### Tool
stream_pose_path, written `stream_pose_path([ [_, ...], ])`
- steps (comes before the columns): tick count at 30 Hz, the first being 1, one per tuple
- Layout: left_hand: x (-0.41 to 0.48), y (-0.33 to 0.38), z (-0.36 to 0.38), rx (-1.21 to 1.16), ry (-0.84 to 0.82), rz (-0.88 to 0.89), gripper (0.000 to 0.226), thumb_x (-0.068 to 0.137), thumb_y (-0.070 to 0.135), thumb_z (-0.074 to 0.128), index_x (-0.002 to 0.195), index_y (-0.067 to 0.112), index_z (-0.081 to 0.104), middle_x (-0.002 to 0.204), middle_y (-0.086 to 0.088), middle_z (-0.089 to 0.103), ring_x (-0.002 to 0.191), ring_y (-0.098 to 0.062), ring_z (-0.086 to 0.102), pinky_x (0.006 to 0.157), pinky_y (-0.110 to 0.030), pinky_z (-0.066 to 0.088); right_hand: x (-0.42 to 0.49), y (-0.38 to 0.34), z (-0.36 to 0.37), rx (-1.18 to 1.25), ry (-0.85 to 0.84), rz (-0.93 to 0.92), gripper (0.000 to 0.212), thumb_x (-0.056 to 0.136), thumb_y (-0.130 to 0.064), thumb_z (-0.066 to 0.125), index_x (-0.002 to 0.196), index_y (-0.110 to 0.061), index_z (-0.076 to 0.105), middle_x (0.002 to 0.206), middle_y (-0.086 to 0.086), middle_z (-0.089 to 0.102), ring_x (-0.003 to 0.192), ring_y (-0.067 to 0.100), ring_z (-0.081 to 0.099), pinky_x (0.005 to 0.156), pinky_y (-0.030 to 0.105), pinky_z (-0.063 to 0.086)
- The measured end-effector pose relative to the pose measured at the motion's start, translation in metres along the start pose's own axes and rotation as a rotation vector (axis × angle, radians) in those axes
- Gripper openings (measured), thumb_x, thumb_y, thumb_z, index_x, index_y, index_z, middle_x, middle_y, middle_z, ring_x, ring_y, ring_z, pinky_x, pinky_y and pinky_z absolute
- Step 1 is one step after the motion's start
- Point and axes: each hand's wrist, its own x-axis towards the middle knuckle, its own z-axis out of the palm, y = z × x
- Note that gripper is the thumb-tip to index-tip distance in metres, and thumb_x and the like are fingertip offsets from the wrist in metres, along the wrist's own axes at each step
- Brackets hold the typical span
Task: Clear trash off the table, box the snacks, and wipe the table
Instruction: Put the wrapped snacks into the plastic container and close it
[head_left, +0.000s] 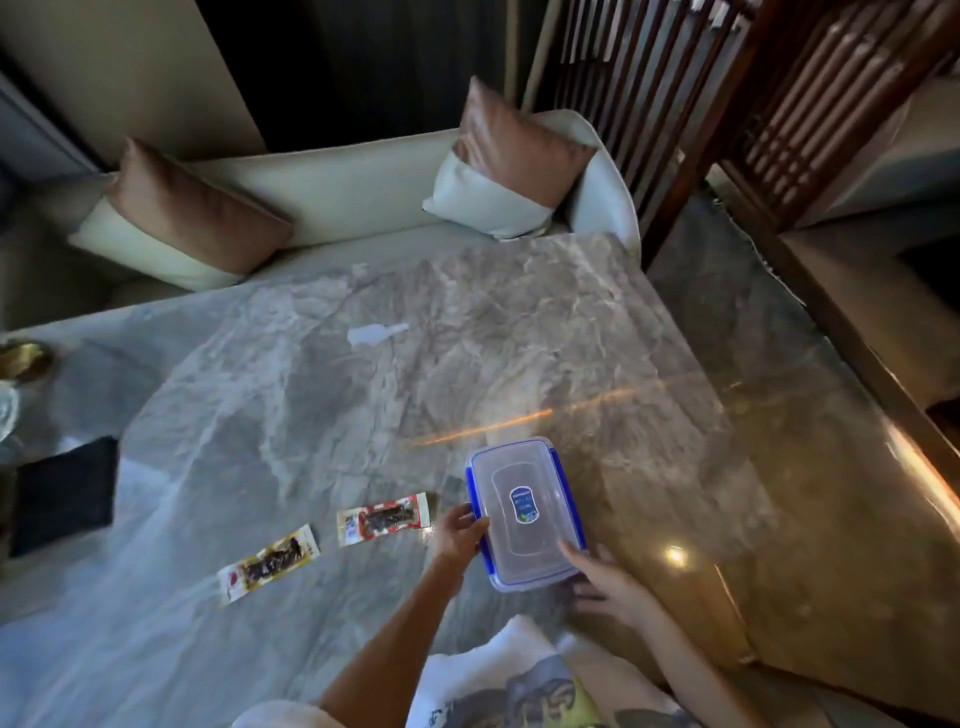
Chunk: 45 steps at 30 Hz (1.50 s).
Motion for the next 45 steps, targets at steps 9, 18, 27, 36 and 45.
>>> stream_pose_path([
  [9,-0.002,-0.017,0.003,-0.139,0.005,-0.048,0.031,0.096,0.009,0.056,0.125,0.003,0.061,0.099,-0.016,0.068,0.078,-0.026,0.064,0.07,-0.036,0.056,0.027,-0.046,-0.006,-0.079,0.042,-0.298,0.037,0.095,-0.031,0.06,0.12,-0.004,0.064,0.117,0.014,0.07,0.109,0.03,0.066,0.102,0.045,0.05],
  [18,0.007,-0.023,0.016,-0.064,0.313,-0.017,0.028,0.095,0.004,0.049,0.115,-0.004,0.067,0.093,-0.015,0.068,0.083,-0.019,0.056,0.073,-0.032,0.051,0.037,-0.039,0.007,0.053,0.259,-0.231,0.041,0.101,-0.029,0.05,0.131,-0.003,0.058,0.128,0.017,0.063,0.115,0.03,0.061,0.101,0.04,0.049],
  [27,0.005,-0.031,0.014,-0.006,0.386,-0.024,0.025,0.089,-0.002,0.046,0.106,0.005,0.064,0.105,-0.024,0.066,0.09,-0.027,0.06,0.082,-0.043,0.053,0.042,-0.039,0.01,-0.145,0.248,-0.223,0.046,0.104,-0.035,0.039,0.135,-0.005,0.055,0.137,0.015,0.059,0.122,0.03,0.057,0.105,0.039,0.044],
  [36,-0.005,-0.018,0.017,0.151,0.041,0.058,0.055,0.096,-0.002,0.038,0.147,0.018,0.033,0.129,-0.02,0.058,0.112,-0.035,0.06,0.097,-0.046,0.053,0.025,-0.049,0.035,-0.503,0.125,-0.464,0.064,0.103,-0.034,0.04,0.157,-0.015,0.01,0.165,0.001,0.005,0.153,0.023,0.003,0.124,0.043,0.006],
  [45,0.0,0.007,0.021,0.6,0.178,0.151,0.061,0.092,0.023,0.042,0.151,0.023,0.028,0.142,-0.022,0.048,0.132,-0.041,0.042,0.114,-0.05,0.03,0.016,-0.063,0.006,0.102,0.12,-0.548,0.058,0.086,0.004,0.066,0.14,-0.006,0.047,0.122,0.014,0.066,0.112,0.028,0.064,0.098,0.032,0.05],
])
